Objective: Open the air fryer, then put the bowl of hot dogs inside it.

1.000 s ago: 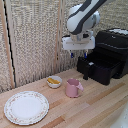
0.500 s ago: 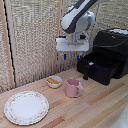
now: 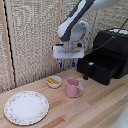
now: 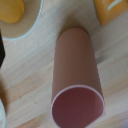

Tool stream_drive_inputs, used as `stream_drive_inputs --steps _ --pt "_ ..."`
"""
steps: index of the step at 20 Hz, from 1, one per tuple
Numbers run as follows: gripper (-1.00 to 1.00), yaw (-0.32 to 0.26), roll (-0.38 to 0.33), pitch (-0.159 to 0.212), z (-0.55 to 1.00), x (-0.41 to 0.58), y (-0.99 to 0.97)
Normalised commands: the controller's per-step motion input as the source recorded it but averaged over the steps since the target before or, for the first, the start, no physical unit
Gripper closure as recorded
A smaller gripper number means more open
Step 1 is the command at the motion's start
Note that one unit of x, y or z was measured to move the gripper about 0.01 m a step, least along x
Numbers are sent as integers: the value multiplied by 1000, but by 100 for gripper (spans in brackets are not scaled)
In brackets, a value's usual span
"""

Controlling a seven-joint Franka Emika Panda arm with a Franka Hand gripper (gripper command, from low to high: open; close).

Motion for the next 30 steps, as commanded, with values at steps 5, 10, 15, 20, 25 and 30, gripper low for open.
stream_drive_inputs --steps 5,10,15,20,25,30 --pt "-100 227 -37 -39 -356 333 31" --pt "-100 196 -21 -34 -266 323 -10" --pt "-100 181 -34 -28 -187 281 -53" --pt "-100 158 -11 -21 -194 175 -281" --pt "100 24 3 -3 -201 221 -355" --pt "100 21 1 37 -166 173 -125"
